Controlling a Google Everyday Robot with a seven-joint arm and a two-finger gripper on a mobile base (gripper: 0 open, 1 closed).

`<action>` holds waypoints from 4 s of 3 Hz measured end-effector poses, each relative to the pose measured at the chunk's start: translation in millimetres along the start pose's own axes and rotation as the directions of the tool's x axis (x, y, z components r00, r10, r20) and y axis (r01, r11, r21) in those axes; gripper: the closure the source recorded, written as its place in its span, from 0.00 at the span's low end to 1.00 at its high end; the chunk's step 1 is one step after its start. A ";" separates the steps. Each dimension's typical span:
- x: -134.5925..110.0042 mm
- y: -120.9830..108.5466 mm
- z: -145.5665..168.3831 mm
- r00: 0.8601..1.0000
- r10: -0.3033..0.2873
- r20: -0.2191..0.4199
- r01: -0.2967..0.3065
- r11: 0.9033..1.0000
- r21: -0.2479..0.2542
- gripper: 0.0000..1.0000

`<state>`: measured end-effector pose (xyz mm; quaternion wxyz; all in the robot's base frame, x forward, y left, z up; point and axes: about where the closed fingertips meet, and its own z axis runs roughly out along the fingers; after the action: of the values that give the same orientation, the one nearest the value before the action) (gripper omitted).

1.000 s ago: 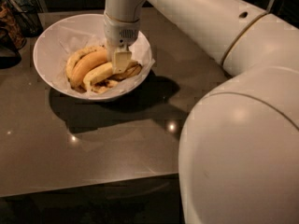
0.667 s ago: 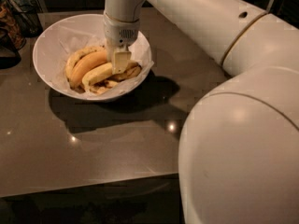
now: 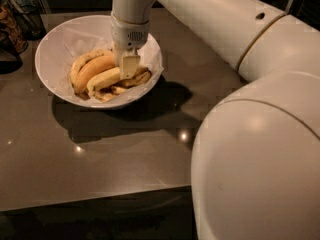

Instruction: Pick banana from white bowl

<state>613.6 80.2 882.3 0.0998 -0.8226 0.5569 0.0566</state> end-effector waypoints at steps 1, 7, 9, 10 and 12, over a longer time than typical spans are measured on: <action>-3.5 -4.3 -2.0 1.000 -0.001 0.026 0.001 1.000 0.021 1.00; -37.6 12.1 -95.8 0.986 -0.058 0.159 0.025 0.979 0.201 1.00; -43.8 12.8 -106.7 0.984 -0.077 0.160 0.039 0.973 0.229 1.00; -46.0 20.7 -124.1 0.985 -0.067 0.161 0.023 0.966 0.258 1.00; -39.1 43.3 -149.5 0.978 -0.043 0.206 -0.026 0.946 0.323 1.00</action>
Offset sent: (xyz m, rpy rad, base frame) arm -0.0008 0.0007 0.0086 0.0425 -0.0020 -0.0002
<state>556.2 66.1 1031.5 0.2919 -0.7869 0.5414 0.0506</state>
